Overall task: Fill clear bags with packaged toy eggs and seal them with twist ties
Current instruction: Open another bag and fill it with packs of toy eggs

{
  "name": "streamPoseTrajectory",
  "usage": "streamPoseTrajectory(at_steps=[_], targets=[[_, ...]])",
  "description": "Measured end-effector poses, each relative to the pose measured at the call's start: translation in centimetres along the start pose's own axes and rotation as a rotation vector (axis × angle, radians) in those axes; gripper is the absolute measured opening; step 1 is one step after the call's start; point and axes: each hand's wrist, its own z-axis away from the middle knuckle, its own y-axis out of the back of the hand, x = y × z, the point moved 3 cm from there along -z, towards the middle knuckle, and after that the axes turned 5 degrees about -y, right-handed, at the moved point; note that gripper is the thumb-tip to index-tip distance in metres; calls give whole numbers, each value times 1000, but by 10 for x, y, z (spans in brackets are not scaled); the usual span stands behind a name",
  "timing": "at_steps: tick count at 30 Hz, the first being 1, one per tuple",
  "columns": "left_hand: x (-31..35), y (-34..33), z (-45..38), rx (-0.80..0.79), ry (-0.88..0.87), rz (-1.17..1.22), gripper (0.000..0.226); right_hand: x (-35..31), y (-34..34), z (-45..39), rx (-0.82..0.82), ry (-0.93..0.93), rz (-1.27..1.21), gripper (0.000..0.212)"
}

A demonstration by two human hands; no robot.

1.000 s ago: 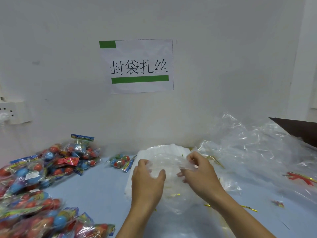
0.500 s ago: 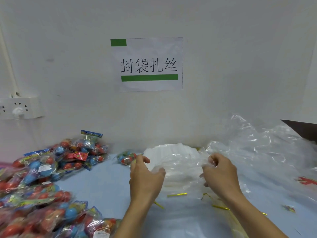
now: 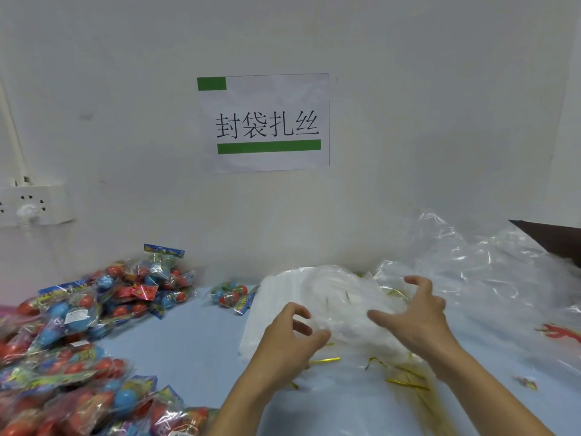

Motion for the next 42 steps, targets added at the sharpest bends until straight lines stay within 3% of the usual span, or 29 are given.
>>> streamPoseTrajectory(at_steps=[2,5,9,11,14,16,18,21,24,31,34,36,39,42], targets=[[-2,-1,-2,16,13,96,39,-9,-9,8,-70,180,-10,71],[-1,-2,-3,68,-9,139,23,-16,-21,16,-153,419,32,42],[1,2,-4,125,-15,114,28,-17,-18,10,69,490,21,15],[1,11,-5,183,-7,-31,37,-14,-5,2,192,373,-56,17],[1,35,-2,375,6,-413,35,-6,4,-3,185,163,28,44],[0,50,4,438,115,-782,32,-8,3,1,266,224,133,49],[-3,66,10,365,344,-1001,34,-17,0,11,363,388,93,41],[-19,84,10,128,604,-1012,42,-26,-5,22,386,540,18,42],[-28,82,10,-23,565,-1017,39,-25,-11,25,348,587,4,43],[-23,51,2,-12,326,-773,35,-21,-16,21,243,569,-16,41],[-20,61,5,70,423,-974,31,-20,-16,19,235,549,-22,40],[-24,71,8,6,550,-1060,32,-20,-16,19,233,539,-29,40],[-32,69,8,-160,549,-1053,36,-20,-17,21,211,535,-36,40],[-33,59,8,-136,517,-1007,36,-19,-18,22,196,527,-41,39]])
